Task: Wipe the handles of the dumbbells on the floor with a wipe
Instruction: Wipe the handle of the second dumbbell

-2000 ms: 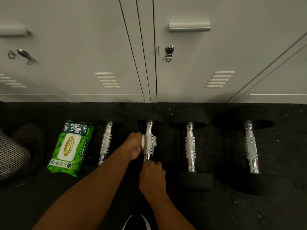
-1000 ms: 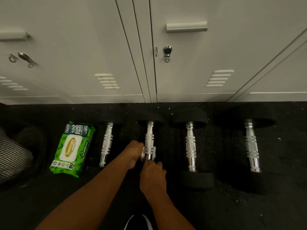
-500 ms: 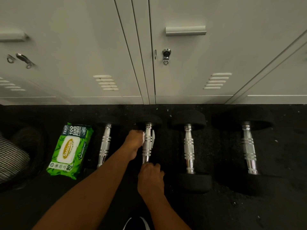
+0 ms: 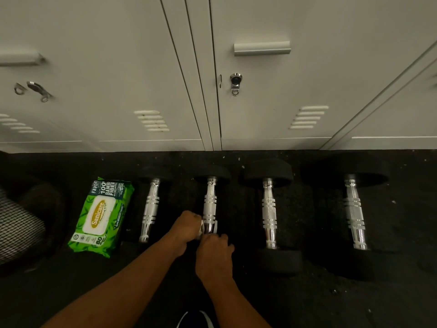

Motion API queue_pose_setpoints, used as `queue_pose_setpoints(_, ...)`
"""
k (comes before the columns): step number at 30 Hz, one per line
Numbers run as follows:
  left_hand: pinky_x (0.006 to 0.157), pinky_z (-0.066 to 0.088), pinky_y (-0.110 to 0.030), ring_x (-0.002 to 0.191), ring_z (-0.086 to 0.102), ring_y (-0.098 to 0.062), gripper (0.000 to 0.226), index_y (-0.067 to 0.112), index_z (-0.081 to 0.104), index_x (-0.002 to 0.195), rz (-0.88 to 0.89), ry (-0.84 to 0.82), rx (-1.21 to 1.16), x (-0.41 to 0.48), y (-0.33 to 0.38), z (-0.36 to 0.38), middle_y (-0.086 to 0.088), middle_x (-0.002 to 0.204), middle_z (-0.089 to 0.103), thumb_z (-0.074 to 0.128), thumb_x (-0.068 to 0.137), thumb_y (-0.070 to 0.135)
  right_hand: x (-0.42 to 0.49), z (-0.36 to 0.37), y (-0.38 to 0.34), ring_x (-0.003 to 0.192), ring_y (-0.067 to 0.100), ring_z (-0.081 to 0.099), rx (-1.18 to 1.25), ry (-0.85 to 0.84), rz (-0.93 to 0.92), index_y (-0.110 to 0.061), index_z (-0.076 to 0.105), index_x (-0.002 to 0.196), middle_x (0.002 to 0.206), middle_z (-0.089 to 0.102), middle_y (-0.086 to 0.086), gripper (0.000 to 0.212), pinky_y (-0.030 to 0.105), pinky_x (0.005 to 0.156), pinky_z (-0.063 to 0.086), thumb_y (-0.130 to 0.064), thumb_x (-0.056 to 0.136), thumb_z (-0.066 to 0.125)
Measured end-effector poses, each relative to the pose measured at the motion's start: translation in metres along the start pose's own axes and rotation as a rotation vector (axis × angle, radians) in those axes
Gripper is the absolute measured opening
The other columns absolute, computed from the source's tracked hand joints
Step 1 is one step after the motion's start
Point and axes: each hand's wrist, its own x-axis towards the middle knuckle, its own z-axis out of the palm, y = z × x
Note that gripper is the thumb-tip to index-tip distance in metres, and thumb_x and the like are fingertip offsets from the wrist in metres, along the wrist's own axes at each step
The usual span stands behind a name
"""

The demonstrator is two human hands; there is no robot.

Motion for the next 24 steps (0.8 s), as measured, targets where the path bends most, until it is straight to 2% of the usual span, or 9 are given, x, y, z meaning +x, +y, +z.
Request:
queue_pose_setpoints(1,0.054,0.040,-0.025,0.065,0.060,-0.027,0.026,0.003,0.060,0.066,-0.034,0.005,-0.060,0.005,0.002,0.001,-0.008,0.066,0.056,0.050,0.090,-0.001,0.000,0.000,0.000,0.120,0.028,0.044,0.010,0.002,0.001,-0.007,0.048,0.129,0.129,0.052,0.013,0.035,0.045,0.102,0.036,-0.010,0.094,0.051)
queue_pose_setpoints(3,0.055,0.044,-0.028,0.059,0.058,-0.022,0.025,0.001,0.062,0.069,-0.098,0.033,-0.230,0.017,0.008,0.000,-0.013,0.067,0.061,0.049,0.090,0.003,0.000,0.000,0.000,0.120,0.028,0.044,0.014,0.003,0.004,-0.008,0.047,0.129,0.129,0.052,0.013,0.035,0.045,0.103,0.035,-0.009,0.094,0.050)
queue_pose_setpoints(5,0.070,0.056,-0.038,0.070,0.065,-0.032,0.025,-0.004,0.069,0.083,-0.102,0.027,-0.355,0.029,0.016,-0.002,-0.020,0.080,0.069,0.047,0.089,0.005,0.000,-0.001,0.001,0.120,0.029,0.044,-0.004,-0.005,0.002,-0.007,0.047,0.130,0.129,0.052,0.014,0.036,0.046,0.104,0.036,-0.010,0.094,0.050)
queue_pose_setpoints(7,0.083,0.056,-0.051,0.080,0.067,-0.039,0.028,-0.008,0.070,0.093,-0.095,0.007,-0.454,0.042,0.024,-0.004,-0.026,0.093,0.071,0.045,0.087,0.004,0.000,-0.001,0.002,0.120,0.030,0.044,-0.027,-0.011,-0.005,-0.005,0.046,0.131,0.128,0.052,0.015,0.038,0.047,0.104,0.037,-0.011,0.094,0.051)
queue_pose_setpoints(12,0.077,0.056,-0.043,0.075,0.065,-0.031,0.029,-0.002,0.067,0.087,0.002,0.090,-0.557,0.036,0.057,-0.011,-0.021,0.087,0.070,0.042,0.095,0.009,0.001,-0.001,0.001,0.120,0.032,0.044,-0.072,-0.023,-0.015,-0.004,0.043,0.133,0.128,0.051,0.017,0.042,0.049,0.103,0.037,-0.013,0.093,0.053)
queue_pose_setpoints(15,0.064,0.053,-0.030,0.064,0.063,-0.018,0.039,0.008,0.067,0.077,0.063,-0.030,-0.648,0.018,0.057,-0.013,-0.007,0.071,0.068,0.035,0.097,0.019,0.001,-0.001,0.001,0.118,0.031,0.044,-0.065,-0.019,-0.024,-0.005,0.044,0.132,0.128,0.051,0.016,0.040,0.048,0.102,0.038,-0.012,0.094,0.052)
queue_pose_setpoints(19,0.076,0.045,-0.035,0.074,0.057,-0.021,0.025,0.015,0.062,0.067,0.126,-0.095,-0.456,0.006,0.036,-0.014,-0.005,0.072,0.065,0.042,0.082,0.017,0.001,0.002,0.002,0.117,0.031,0.045,-0.053,-0.010,-0.025,-0.004,0.044,0.131,0.128,0.051,0.016,0.037,0.046,0.101,0.038,-0.012,0.095,0.048)
queue_pose_setpoints(22,0.081,0.045,-0.036,0.079,0.060,-0.020,0.033,0.014,0.065,0.075,0.152,-0.087,-0.214,-0.003,0.014,-0.010,-0.006,0.082,0.068,0.039,0.093,0.023,0.002,0.003,0.002,0.118,0.030,0.045,-0.027,-0.003,-0.012,-0.006,0.045,0.130,0.128,0.051,0.015,0.036,0.046,0.102,0.037,-0.012,0.095,0.048)
queue_pose_setpoints(24,0.074,0.043,-0.033,0.075,0.055,-0.018,0.035,0.013,0.057,0.074,0.156,-0.050,-0.063,-0.012,0.000,-0.006,-0.007,0.079,0.062,0.036,0.099,0.024,0.002,0.003,0.001,0.119,0.028,0.044,0.007,-0.003,-0.003,-0.008,0.047,0.130,0.129,0.051,0.013,0.036,0.045,0.103,0.036,-0.012,0.094,0.050)
